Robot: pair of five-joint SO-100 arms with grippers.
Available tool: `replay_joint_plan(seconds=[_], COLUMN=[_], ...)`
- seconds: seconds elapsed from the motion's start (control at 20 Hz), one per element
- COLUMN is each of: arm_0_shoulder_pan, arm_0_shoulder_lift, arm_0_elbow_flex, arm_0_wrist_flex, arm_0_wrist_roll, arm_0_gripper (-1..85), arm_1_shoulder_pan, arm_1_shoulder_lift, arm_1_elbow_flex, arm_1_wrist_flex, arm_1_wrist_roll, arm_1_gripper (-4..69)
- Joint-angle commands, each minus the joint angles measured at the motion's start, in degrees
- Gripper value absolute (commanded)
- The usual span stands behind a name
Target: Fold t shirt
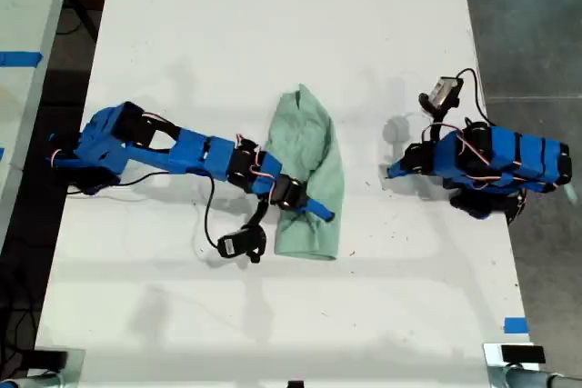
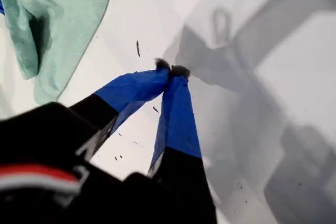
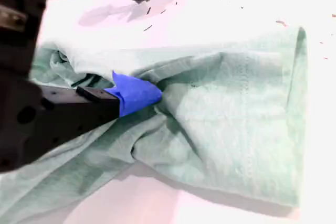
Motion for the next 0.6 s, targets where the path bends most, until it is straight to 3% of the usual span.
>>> replay_joint_plan(seconds=[0.0, 0.1, 0.35, 0.55], arm_0_shoulder_pan=[0.2, -0.1, -1.4, -2.9], arm_0_shoulder_lift=[9.7, 14.9, 31.1, 36.7], arm_0_elbow_flex=[-3.4, -3.4, -1.7, -0.1], arm_0_wrist_flex=[0.9, 3.6, 18.2, 28.1], arm_0_wrist_roll=[0.5, -1.2, -7.9, -7.7], arm_0_gripper=[29.4, 27.4, 26.7, 26.7], arm_1_shoulder_pan=[-0.1, -0.1, -0.1, 0.0], arm_1_shoulder_lift=[0.7, 0.7, 0.7, 0.7], arm_1_elbow_flex=[1.7, 1.7, 1.7, 1.7], arm_1_wrist_flex=[0.0, 0.0, 0.0, 0.0], arm_1_wrist_roll=[-0.4, -0.4, -0.4, -0.3], arm_1_gripper=[0.9, 0.9, 0.9, 0.9])
